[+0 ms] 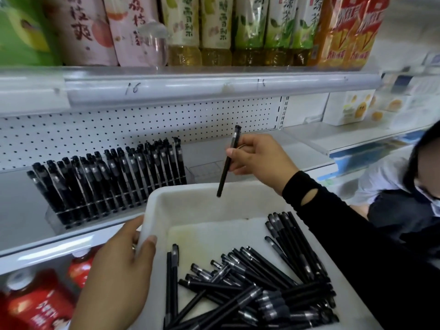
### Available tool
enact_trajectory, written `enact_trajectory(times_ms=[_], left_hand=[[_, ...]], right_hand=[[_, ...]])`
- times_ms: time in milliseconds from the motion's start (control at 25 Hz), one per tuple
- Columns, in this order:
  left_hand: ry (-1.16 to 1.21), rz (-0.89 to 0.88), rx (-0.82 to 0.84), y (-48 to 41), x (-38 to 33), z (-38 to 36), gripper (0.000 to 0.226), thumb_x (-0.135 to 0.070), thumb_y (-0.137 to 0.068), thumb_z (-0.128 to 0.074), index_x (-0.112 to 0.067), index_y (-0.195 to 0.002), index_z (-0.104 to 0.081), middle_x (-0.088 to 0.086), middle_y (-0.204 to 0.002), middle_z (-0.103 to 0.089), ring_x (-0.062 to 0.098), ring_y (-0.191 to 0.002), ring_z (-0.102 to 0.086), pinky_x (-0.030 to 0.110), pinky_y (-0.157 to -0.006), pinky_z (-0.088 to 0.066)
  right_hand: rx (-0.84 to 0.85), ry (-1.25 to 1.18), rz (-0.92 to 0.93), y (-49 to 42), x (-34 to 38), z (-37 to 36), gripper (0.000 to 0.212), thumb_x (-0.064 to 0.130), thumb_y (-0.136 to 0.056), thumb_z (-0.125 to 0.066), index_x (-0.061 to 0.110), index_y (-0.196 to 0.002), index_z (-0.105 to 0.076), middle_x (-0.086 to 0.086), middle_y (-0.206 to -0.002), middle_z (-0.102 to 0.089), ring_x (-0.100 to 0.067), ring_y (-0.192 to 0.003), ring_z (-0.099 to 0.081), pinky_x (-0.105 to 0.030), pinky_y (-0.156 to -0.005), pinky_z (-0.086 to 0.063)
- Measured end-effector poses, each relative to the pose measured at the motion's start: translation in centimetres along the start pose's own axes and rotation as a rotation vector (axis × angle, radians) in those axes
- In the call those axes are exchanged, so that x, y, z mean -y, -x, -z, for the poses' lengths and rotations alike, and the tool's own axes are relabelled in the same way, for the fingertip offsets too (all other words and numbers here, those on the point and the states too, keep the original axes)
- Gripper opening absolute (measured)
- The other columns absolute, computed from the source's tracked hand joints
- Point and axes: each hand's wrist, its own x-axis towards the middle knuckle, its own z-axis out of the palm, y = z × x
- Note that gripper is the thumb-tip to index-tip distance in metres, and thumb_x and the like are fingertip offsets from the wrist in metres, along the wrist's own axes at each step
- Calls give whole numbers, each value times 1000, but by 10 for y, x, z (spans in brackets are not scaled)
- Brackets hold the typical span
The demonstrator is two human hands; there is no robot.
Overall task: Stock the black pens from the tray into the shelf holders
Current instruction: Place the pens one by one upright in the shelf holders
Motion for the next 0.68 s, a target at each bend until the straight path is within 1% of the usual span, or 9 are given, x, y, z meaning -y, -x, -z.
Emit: enact_trajectory(times_ms=[120, 240, 360, 480, 560, 600, 680], left_hand=[[4, -7, 2, 0, 2, 2, 36, -24, -97, -54, -40, -129, -58, -12, -91, -67, -3, -82, -58, 18, -63, -40], [9, 7, 11, -1, 4, 3, 36, -25, -97, -53, -41, -129, -57, -11, -94, -68, -2, -83, -59, 22, -63, -41], [12, 9, 1, -2, 8, 3, 35, -22, -96, -55, -41, -126, -58, -12, -89, -69, 1, -77, -62, 23, -62, -42], [29, 19, 2, -2, 10, 1, 35, -21, -96, -56, -40, -125, -59, -13, -85, -69, 5, -75, -65, 21, -62, -42], [32, 15, -8, 0, 11, 0, 35, -22, -95, -57, -41, -125, -58, -15, -87, -69, 5, -77, -66, 19, -63, -43], [32, 14, -14, 1, 11, 0, 36, -22, -95, -57, -42, -125, -58, -16, -89, -70, 5, -79, -67, 18, -64, -43], [37, 10, -17, 1, 11, 0, 38, -23, -94, -57, -44, -125, -56, -18, -91, -70, 5, -81, -67, 18, -66, -44]], right_hand=[[-83, 0, 26, -16, 0, -9, 4, 8, -95, -64, 10, -97, -67, -14, -86, -75, -18, -73, -74, -27, -68, -60], [-143, 13, 66, -36, 0, -25, 4, 9, -95, -64, 11, -97, -67, -11, -88, -74, -19, -78, -75, -29, -72, -62], [-193, 101, 118, -55, -1, -41, 6, 8, -95, -65, 11, -99, -67, -10, -91, -73, -21, -83, -74, -33, -77, -62], [-184, 150, 112, -74, -9, -55, 8, 7, -94, -65, 12, -99, -67, -7, -92, -73, -21, -82, -72, -38, -82, -61], [-161, 228, 126, -85, -17, -67, 8, 9, -92, -65, 14, -97, -67, -6, -91, -72, -23, -78, -69, -45, -83, -60], [-147, 273, 135, -89, -21, -72, 7, 11, -92, -64, 14, -98, -68, -7, -92, -72, -25, -79, -68, -48, -83, -59], [-136, 366, 133, -95, -26, -79, 16, 18, -92, -63, 13, -106, -69, -8, -96, -73, -28, -87, -69, -47, -83, -57]])
